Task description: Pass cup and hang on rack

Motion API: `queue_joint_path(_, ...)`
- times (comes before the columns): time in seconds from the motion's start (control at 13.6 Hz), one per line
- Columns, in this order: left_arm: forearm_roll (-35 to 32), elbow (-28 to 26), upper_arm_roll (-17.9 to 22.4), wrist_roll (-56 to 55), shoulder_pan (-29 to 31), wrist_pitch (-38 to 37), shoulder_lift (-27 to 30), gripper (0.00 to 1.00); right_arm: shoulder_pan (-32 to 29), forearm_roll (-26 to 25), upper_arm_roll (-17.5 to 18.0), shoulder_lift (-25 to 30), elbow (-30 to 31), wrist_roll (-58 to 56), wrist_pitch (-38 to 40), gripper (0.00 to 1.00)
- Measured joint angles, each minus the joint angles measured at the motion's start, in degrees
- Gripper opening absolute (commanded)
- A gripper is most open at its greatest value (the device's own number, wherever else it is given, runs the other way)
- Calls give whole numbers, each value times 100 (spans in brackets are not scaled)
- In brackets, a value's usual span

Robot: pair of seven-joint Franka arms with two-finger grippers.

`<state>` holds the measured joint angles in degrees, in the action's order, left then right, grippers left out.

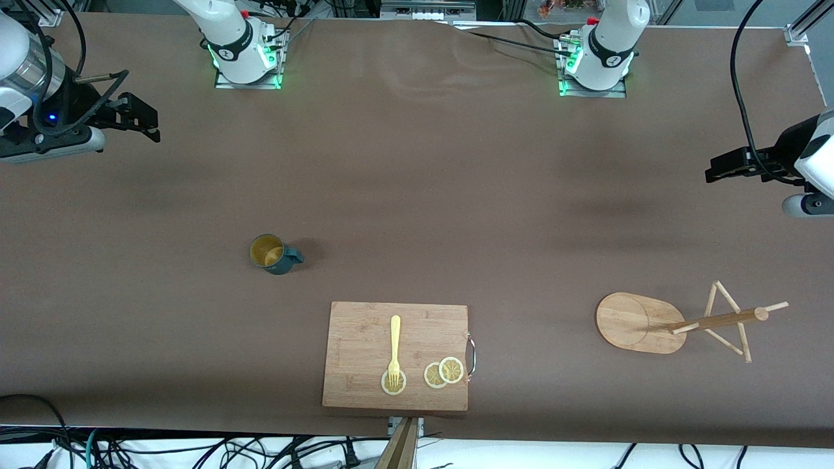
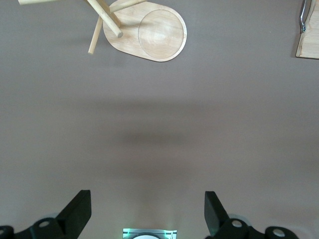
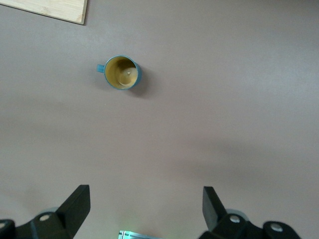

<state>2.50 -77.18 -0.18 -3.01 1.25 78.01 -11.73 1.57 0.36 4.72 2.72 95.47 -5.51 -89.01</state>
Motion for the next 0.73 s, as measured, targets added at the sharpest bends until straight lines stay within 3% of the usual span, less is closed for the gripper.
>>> queue_joint_path(0.73,0,4,0,0,0,0,0,100,-1,-3,-24,-51,0,0,33,100)
